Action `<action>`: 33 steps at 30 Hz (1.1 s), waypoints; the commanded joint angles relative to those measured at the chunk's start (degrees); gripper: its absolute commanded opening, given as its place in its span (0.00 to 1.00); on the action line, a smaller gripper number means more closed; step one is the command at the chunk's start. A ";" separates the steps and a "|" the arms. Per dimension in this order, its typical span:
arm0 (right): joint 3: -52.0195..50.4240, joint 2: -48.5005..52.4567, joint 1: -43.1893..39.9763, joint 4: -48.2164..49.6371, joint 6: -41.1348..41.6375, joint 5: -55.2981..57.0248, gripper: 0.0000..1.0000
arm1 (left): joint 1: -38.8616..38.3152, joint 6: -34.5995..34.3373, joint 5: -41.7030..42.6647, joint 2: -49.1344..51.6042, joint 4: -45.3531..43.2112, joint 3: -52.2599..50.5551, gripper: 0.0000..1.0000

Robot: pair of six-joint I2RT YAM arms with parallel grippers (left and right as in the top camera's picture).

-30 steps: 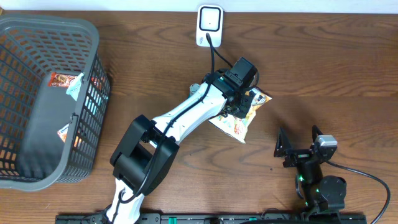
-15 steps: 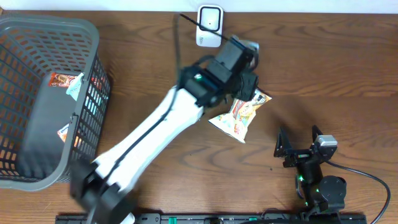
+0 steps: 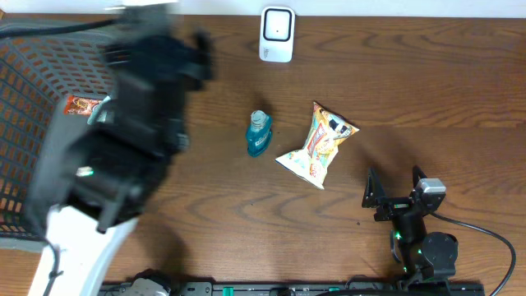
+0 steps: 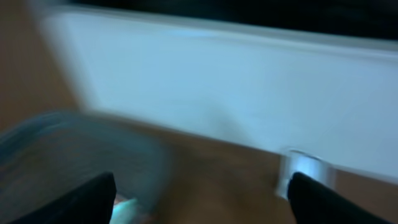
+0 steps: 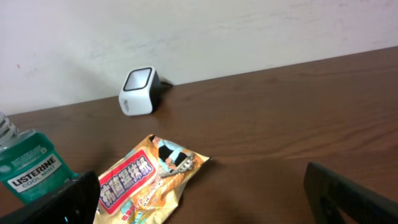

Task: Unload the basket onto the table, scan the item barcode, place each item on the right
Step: 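Drop the snack bag on the table and withdraw the left gripper, then grasp the orange Kleenex tissue pack in the basket with the left gripper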

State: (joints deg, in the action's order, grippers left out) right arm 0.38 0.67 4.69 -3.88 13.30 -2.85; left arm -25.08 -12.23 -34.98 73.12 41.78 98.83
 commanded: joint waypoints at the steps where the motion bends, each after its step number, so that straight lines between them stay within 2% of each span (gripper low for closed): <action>1: -0.07 -0.35 -0.31 -0.22 -0.52 -0.11 0.99 | 13.40 -11.19 -6.71 -1.53 6.08 0.68 0.90; 4: -0.07 -0.35 -0.31 -0.22 -0.52 -0.11 0.99 | 25.31 -20.20 -0.44 -1.07 14.82 0.61 0.94; 9: -0.07 -0.35 -0.31 -0.22 -0.52 -0.11 0.99 | 40.81 -31.36 10.69 2.56 26.69 -0.76 0.97; 15: -0.07 -0.35 -0.31 -0.22 -0.52 -0.11 0.99 | 51.52 -39.63 19.47 10.27 34.36 -3.02 0.97; 22: -0.07 -0.35 -0.31 -0.20 -0.52 -0.11 0.99 | 55.34 -39.95 27.23 20.79 34.71 -5.33 0.97; 24: -0.07 -0.35 -0.31 -0.22 -0.52 -0.11 0.99 | 55.34 -42.25 28.11 23.74 35.12 -5.49 0.98; 31: -0.07 -0.35 -0.31 -0.22 -0.52 -0.11 0.99 | 55.34 -62.18 29.42 32.83 40.72 -5.62 0.98; 33: -0.07 -0.35 -0.31 -0.22 -0.52 -0.11 0.99 | 55.34 -65.31 29.40 34.82 40.92 -5.62 0.98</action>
State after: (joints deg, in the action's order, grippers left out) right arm 0.38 0.69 4.69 -3.88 13.32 -2.85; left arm 30.06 -66.98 -6.11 105.62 82.13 93.58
